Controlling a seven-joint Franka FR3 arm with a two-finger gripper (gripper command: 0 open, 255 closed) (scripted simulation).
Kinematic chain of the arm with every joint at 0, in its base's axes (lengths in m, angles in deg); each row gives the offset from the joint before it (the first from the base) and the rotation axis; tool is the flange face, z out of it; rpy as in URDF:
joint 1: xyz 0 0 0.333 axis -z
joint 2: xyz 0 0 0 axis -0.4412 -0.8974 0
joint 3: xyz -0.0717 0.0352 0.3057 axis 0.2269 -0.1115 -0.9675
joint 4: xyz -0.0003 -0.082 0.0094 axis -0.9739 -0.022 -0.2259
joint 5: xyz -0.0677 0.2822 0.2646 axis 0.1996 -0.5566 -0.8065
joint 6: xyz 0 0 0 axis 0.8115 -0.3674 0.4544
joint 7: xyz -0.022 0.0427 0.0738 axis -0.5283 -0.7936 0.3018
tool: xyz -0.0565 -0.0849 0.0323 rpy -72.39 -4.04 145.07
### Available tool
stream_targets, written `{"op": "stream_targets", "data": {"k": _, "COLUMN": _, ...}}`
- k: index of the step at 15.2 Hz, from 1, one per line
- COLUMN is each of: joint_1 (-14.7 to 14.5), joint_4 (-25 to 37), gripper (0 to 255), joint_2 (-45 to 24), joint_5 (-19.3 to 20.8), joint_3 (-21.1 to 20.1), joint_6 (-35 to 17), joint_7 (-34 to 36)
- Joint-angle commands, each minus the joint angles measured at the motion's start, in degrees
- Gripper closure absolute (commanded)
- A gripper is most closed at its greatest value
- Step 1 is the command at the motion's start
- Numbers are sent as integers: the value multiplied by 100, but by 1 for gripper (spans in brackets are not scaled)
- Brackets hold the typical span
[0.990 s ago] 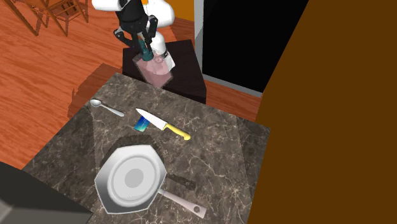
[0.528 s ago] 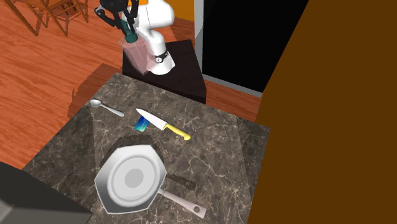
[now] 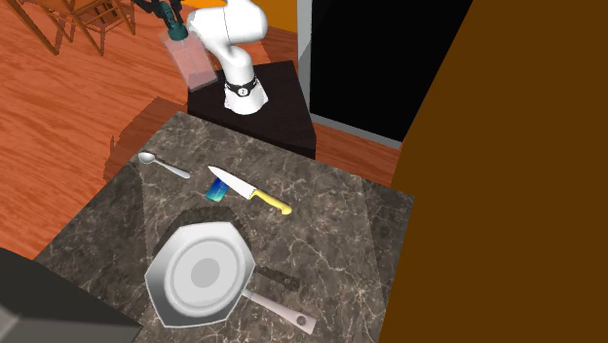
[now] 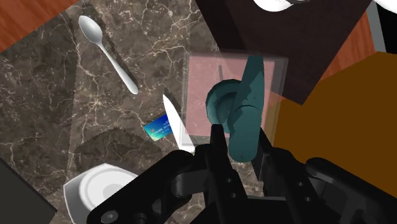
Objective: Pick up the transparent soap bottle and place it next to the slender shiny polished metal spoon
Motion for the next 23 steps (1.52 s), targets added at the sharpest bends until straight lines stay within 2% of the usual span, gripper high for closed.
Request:
{"op": "stream_targets", "data": {"k": 1, "joint_1": 22, "joint_4": -168, "gripper": 255, "joint_2": 101, "joint_5": 38, "joint_3": 32, "joint_6": -64, "joint_7": -29}}
{"op": "stream_targets", "data": {"k": 23, "joint_1": 181, "joint_4": -2198, "gripper": 255, "joint_2": 720, "joint_5": 287, "joint_3": 251, "joint_6": -1474, "joint_7": -41}}
